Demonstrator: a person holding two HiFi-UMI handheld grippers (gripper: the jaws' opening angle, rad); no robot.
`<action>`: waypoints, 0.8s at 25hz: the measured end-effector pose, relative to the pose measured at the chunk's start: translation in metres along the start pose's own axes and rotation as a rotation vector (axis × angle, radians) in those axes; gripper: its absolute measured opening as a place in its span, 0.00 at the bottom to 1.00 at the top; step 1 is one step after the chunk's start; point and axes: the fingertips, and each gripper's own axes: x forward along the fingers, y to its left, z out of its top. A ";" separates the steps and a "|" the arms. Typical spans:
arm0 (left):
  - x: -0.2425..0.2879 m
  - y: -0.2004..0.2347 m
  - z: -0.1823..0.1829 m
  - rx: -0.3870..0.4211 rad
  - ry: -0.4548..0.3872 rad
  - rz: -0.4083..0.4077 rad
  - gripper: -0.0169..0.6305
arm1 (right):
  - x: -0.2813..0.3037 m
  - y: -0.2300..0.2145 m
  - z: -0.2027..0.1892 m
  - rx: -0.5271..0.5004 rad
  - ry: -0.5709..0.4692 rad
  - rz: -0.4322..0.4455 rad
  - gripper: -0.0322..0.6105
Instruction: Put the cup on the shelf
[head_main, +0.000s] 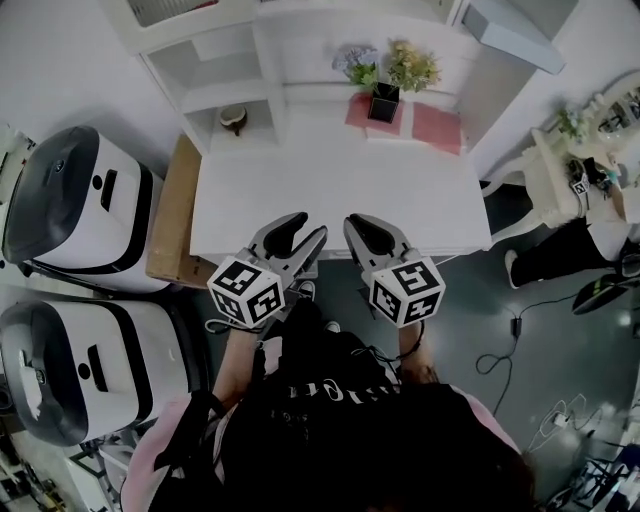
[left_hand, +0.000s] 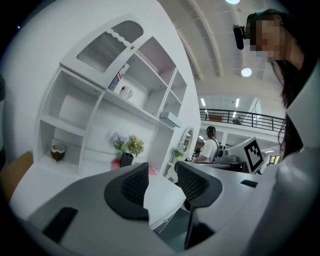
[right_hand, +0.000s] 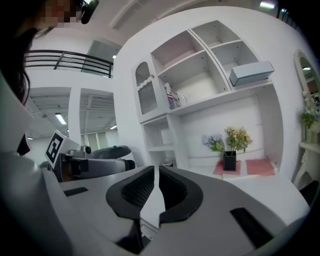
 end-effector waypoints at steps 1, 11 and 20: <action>-0.004 -0.003 -0.004 -0.002 0.005 0.005 0.32 | -0.003 0.003 -0.003 -0.002 0.002 0.004 0.15; -0.028 -0.017 -0.022 -0.009 0.013 0.040 0.23 | -0.021 0.031 -0.020 -0.017 -0.011 0.040 0.14; -0.061 -0.012 -0.023 -0.014 -0.003 0.048 0.13 | -0.015 0.062 -0.022 -0.032 -0.013 0.052 0.14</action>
